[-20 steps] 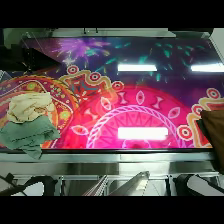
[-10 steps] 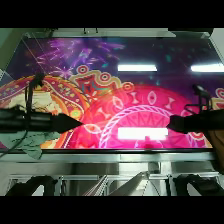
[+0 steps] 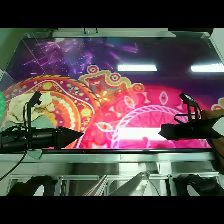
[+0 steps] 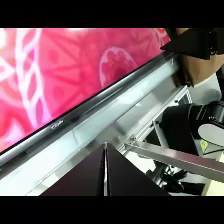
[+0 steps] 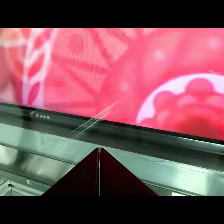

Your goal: Fold the shirts.

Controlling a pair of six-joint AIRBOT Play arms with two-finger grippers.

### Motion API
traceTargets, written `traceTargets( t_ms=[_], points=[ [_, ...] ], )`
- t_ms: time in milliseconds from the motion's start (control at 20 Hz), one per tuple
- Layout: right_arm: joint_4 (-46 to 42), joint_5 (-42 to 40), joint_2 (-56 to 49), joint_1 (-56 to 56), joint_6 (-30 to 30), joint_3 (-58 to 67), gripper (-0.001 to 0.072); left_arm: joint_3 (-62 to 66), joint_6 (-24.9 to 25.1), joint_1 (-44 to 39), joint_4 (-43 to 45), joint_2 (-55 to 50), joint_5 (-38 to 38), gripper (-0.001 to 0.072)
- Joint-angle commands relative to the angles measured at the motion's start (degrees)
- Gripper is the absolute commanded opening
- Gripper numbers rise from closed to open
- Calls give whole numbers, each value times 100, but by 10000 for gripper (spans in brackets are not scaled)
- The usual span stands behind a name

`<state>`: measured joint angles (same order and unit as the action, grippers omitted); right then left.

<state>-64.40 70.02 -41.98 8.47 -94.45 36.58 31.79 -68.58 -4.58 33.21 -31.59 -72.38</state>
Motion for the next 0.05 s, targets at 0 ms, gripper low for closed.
traceTargets(
  t_ms=[0],
  points=[
    [20,-15,7,20,-2,-17,22,-33,-11,-4,9,166,144,9]
  ],
)
